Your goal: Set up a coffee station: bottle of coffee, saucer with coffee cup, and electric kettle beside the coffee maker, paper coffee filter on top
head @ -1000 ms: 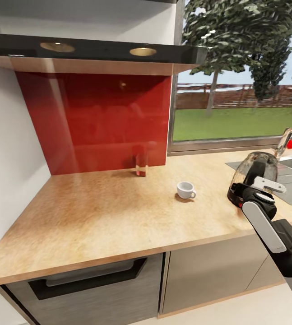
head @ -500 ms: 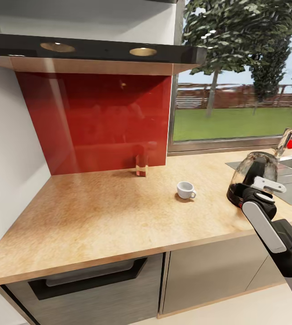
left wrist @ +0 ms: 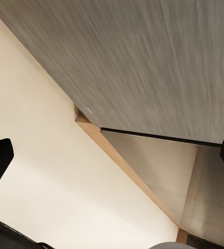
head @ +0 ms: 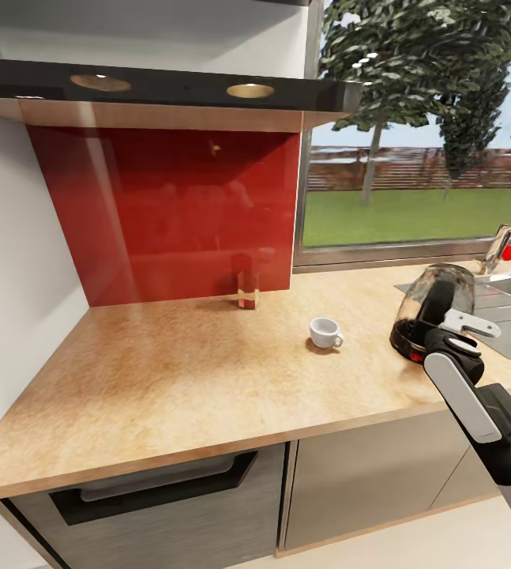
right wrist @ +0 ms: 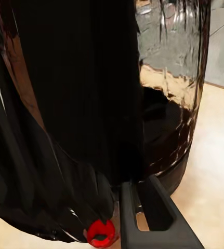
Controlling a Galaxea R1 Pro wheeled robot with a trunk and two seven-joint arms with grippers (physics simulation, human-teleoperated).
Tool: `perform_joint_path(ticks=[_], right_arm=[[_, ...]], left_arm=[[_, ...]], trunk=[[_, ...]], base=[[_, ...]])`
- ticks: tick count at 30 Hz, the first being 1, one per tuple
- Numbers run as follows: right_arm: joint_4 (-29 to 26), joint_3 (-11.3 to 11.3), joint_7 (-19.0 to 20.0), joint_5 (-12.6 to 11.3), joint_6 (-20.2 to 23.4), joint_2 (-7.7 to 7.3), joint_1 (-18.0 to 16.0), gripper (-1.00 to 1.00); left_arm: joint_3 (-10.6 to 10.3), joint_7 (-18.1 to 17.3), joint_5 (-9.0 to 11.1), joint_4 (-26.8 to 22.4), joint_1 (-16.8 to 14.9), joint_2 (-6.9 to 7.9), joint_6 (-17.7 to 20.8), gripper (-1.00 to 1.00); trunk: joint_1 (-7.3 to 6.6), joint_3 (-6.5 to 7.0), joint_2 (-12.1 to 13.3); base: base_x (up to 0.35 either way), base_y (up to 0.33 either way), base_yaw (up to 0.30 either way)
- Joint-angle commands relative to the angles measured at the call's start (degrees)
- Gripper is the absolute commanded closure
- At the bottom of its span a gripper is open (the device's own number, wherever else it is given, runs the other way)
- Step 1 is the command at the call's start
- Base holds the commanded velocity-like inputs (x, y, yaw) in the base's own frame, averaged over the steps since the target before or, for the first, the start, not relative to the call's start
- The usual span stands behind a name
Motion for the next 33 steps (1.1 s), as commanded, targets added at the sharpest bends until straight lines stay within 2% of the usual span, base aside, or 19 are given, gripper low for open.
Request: perform_joint_path(ticks=[1, 5, 14, 19, 33], right_arm=[[-0.1, 0.1, -0.5, -0.3, 0.3, -0.06, -0.1, 1.00], [-0.1, 0.1, -0.5, -0.3, 0.3, -0.05, -0.1, 1.00], [-0.1, 0.0, -0.6, -0.3, 0.3, -0.09, -0.1, 1.00], [-0.1, 0.0, -0.6, -0.3, 0.3, -0.10, -0.1, 1.00], [-0.1, -0.1, -0.5, -0.3, 0.4, -0.35, -0.1, 1.00]], left_arm=[[-0.5, -0.1, 0.6, -0.1, 0.0, 0.00, 0.2, -1.00], [-0.5, -0.1, 0.6, -0.1, 0.0, 0.00, 0.2, -1.00], [-0.6, -0.1, 0.6, -0.1, 0.0, 0.00, 0.2, -1.00], [-0.6, -0.1, 0.6, -0.1, 0.0, 0.00, 0.2, -1.00], [-0.7, -0.1, 0.6, -0.1, 0.0, 0.06, 0.2, -1.00]], trunk=[[0.00, -0.05, 0.0], [0.00, -0.05, 0.0], [-1.98, 1.57, 3.6], [-1.98, 1.57, 3.6], [-5.05, 4.08, 9.2]], base=[[0.000, 0.000, 0.000], [0.000, 0.000, 0.000], [0.000, 0.000, 0.000], [0.000, 0.000, 0.000], [0.000, 0.000, 0.000]])
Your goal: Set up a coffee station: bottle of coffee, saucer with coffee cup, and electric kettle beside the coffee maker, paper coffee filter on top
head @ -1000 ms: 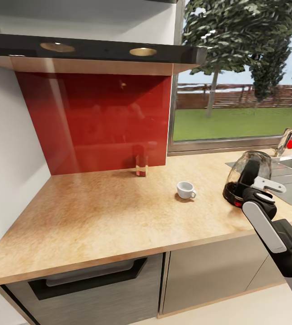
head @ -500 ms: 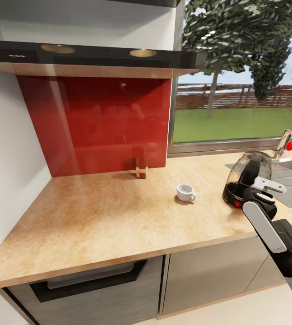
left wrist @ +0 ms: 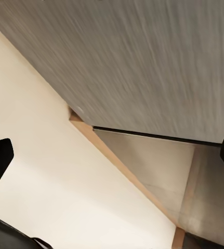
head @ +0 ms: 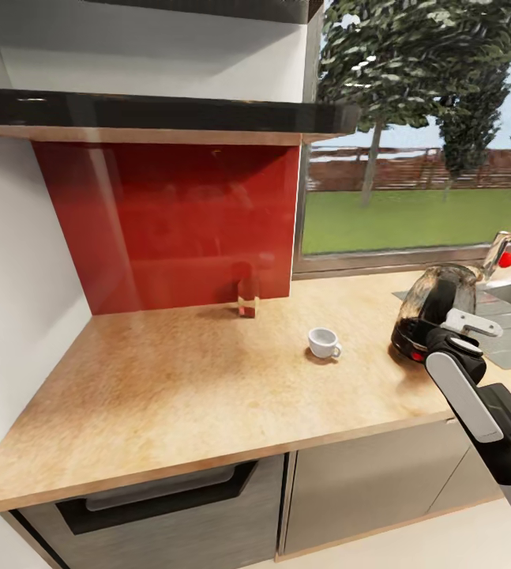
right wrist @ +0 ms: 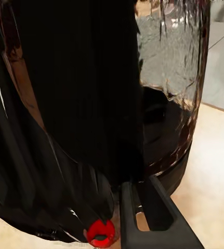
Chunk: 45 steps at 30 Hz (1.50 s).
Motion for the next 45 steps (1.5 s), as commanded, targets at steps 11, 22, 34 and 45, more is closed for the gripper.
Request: perform_joint_path(ticks=[11, 22, 34, 45], right_arm=[[-0.2, 0.0, -0.4, -0.1, 0.4, -0.39, -0.6, 1.00], [-0.3, 0.0, -0.5, -0.1, 0.4, -0.40, -0.8, 1.00], [-0.5, 0.0, -0.5, -0.2, 0.4, -0.34, -0.8, 1.00], [-0.5, 0.0, -0.6, -0.2, 0.3, -0.34, -0.8, 1.00]], left_arm=[[-0.5, -0.1, 0.6, -0.1, 0.0, 0.02, 0.3, -1.00], [-0.4, -0.1, 0.6, -0.1, 0.0, 0.02, 0.3, -1.00], [-0.3, -0.1, 0.6, -0.1, 0.0, 0.02, 0.2, -1.00], [-0.3, -0.1, 0.6, -0.1, 0.0, 0.02, 0.2, -1.00]], trunk=[[-1.10, 0.85, 2.0], [-1.10, 0.85, 2.0], [-1.10, 0.85, 2.0], [-1.10, 0.85, 2.0]], base=[[0.000, 0.000, 0.000], [0.000, 0.000, 0.000], [-0.077, -0.046, -0.044], [-0.010, -0.006, -0.249]])
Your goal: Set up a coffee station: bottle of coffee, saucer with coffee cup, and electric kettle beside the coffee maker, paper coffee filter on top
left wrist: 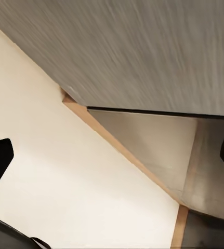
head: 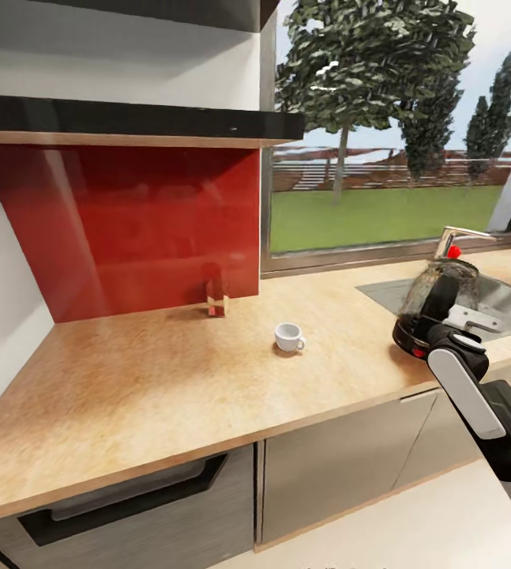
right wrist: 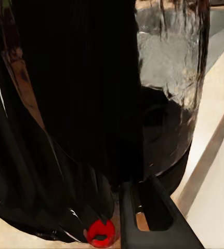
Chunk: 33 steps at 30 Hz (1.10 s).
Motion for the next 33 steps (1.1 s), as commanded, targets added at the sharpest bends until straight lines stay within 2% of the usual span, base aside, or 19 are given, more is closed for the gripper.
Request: perform_joint_path(ticks=[1, 10, 21, 23, 26, 27, 29, 30, 31, 33], right_arm=[[-0.1, 0.1, -0.5, -0.1, 0.3, -0.04, -0.1, 1.00], [-0.1, 0.1, -0.5, -0.1, 0.3, -0.05, -0.1, 1.00], [-0.1, -0.1, -0.1, -0.1, 0.5, -0.41, -0.1, 1.00], [-0.2, -0.1, 1.0, -0.1, 0.6, -1.96, -0.1, 1.00], [-0.2, -0.2, 4.5, -0.1, 0.6, -3.48, -0.2, 1.00], [-0.2, -0.2, 4.5, -0.1, 0.6, -3.48, -0.2, 1.00], [-0.2, -0.3, 5.7, -0.1, 0.6, -4.96, -0.3, 1.00], [-0.2, -0.3, 6.1, -0.1, 0.6, -5.23, -0.3, 1.00], [-0.2, -0.3, 10.1, 0.0, 0.7, -6.29, -0.3, 1.00], [-0.2, -0.3, 11.8, 0.0, 0.7, -7.19, -0.3, 1.00]], left_arm=[[-0.5, -0.1, 0.6, -0.1, 0.0, 0.00, 0.2, -1.00], [-0.5, -0.1, 0.6, -0.1, 0.0, 0.00, 0.2, -1.00], [-0.5, -0.1, 0.6, -0.1, 0.0, 0.00, 0.2, -1.00], [-0.5, -0.1, 0.6, -0.1, 0.0, -0.02, 0.2, -1.00], [-0.5, -0.1, 0.6, -0.1, 0.0, -0.03, 0.2, -1.00], [-0.5, -0.1, 0.6, -0.1, 0.0, -0.03, 0.2, -1.00], [-0.6, -0.1, 0.6, -0.1, 0.0, -0.01, 0.2, -1.00], [-0.6, -0.1, 0.6, -0.1, 0.0, -0.01, 0.2, -1.00], [-0.6, -0.1, 0.6, -0.1, 0.0, 0.00, 0.2, -1.00], [-0.6, -0.1, 0.6, -0.1, 0.0, 0.00, 0.2, -1.00]], trunk=[[0.00, -0.05, 0.0], [0.00, -0.05, 0.0], [0.00, -0.05, 0.0], [0.00, -0.05, 0.0], [0.00, -0.05, 0.0], [0.00, -0.05, 0.0], [0.00, -0.05, 0.0], [0.00, -0.05, 0.0], [0.00, -0.05, 0.0], [0.00, -0.05, 0.0]], base=[[-0.007, -0.043, -0.126], [-0.074, -0.191, -0.042], [-0.010, -0.016, -0.001], [0.000, 0.000, 0.000], [0.000, 0.000, 0.000], [0.000, 0.000, 0.000], [0.000, 0.000, 0.000], [0.000, 0.000, 0.000], [0.000, 0.000, 0.000], [0.000, 0.000, 0.000]])
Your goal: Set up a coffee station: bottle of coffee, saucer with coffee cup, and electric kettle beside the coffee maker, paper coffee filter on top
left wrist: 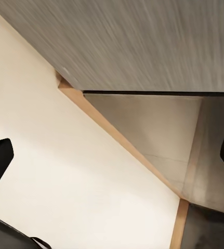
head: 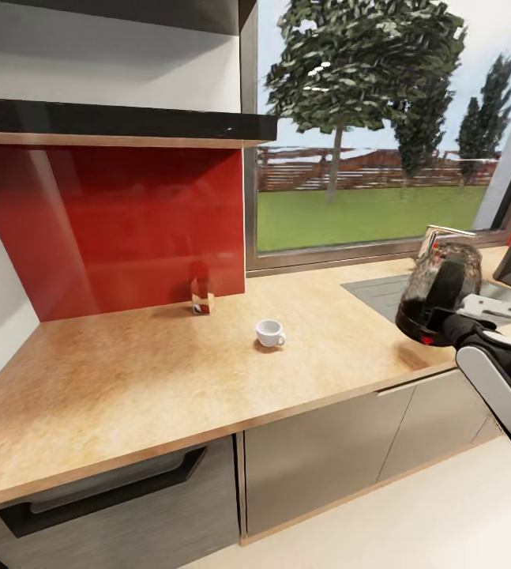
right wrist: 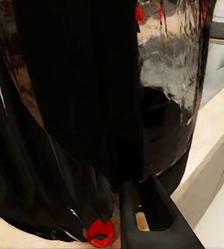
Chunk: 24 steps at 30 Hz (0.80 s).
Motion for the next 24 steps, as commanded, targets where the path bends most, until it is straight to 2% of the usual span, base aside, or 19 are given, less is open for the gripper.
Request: perform_joint_path(ticks=[1, 3, 4, 6, 9, 10, 12, 14, 16, 18, 19, 21, 24], right_arm=[[-0.1, 0.1, 0.0, -0.1, 0.2, -0.47, -0.1, 1.00], [-0.1, 0.1, 1.3, -0.1, 0.2, -1.75, -0.1, 1.00], [-0.1, 0.1, 3.3, -0.1, 0.2, -3.09, -0.1, 1.00], [-0.1, 0.1, 6.0, -0.1, 0.2, -4.45, -0.1, 1.00], [-0.1, 0.0, 8.7, -0.1, 0.3, -5.33, -0.1, 1.00], [-0.1, 0.0, 10.2, -0.1, 0.3, -5.64, -0.1, 1.00], [0.0, 0.0, 14.1, -0.1, 0.3, -7.27, -0.1, 1.00], [0.0, 0.1, 16.3, -0.1, 0.3, -8.29, -0.1, 1.00], [0.2, 0.1, 21.4, 0.0, 0.3, -9.87, -0.1, 1.00], [0.4, 0.1, 24.6, 0.0, 0.3, -10.79, 0.0, 1.00], [0.7, 0.1, 26.7, 0.0, 0.3, -12.30, 0.0, 1.00], [0.8, 0.2, 27.6, 0.0, 0.2, -13.27, 0.0, 1.00], [0.9, 0.2, 28.0, 0.0, 0.2, -13.67, 0.1, 1.00]], left_arm=[[-0.5, -0.1, 0.6, -0.1, 0.0, 0.00, 0.2, -1.00], [-0.5, -0.1, 0.6, -0.1, 0.0, -0.02, 0.2, -1.00], [-0.5, -0.1, 0.6, -0.1, 0.0, -0.01, 0.2, -1.00], [-0.5, -0.1, 0.6, -0.1, 0.0, -0.01, 0.2, -1.00], [-0.5, -0.1, 0.6, -0.1, 0.0, -0.01, 0.2, -1.00], [-0.5, -0.1, 0.6, -0.1, 0.0, -0.01, 0.2, -1.00], [-0.5, -0.1, 0.6, -0.1, 0.0, -0.02, 0.2, -1.00], [-0.5, -0.1, 0.6, -0.1, 0.0, -0.01, 0.2, -1.00], [-0.5, -0.1, 0.6, -0.1, 0.0, -0.01, 0.2, -1.00], [-0.5, -0.1, 0.6, -0.1, 0.0, 0.00, 0.2, -1.00], [-0.5, -0.1, 0.6, -0.1, 0.0, 0.00, 0.2, -1.00], [-0.5, -0.1, 0.6, -0.1, 0.0, 0.00, 0.2, -1.00], [-0.5, -0.1, 0.6, -0.1, 0.0, 0.00, 0.2, -1.00]], trunk=[[0.00, -0.05, 0.0], [0.00, -0.05, 0.0], [0.00, -0.05, 0.0], [0.00, -0.05, 0.0], [0.00, -0.05, 0.0], [0.00, -0.05, 0.0], [0.00, -0.05, 0.0], [0.00, -0.05, 0.0], [0.00, -0.05, 0.0], [0.00, -0.05, 0.0], [0.00, -0.05, 0.0], [0.00, -0.05, 0.0], [0.00, -0.05, 0.0]], base=[[0.000, 0.000, 0.000], [0.000, 0.000, 0.000], [0.000, 0.000, 0.000], [0.000, 0.000, 0.000], [0.000, 0.000, 0.000], [0.000, 0.000, 0.000], [0.000, 0.000, 0.000], [0.000, 0.000, 0.000], [0.000, 0.000, 0.000], [0.000, 0.000, 0.000], [0.000, 0.000, 0.000], [0.000, 0.000, -0.003], [0.000, 0.000, -0.047]])
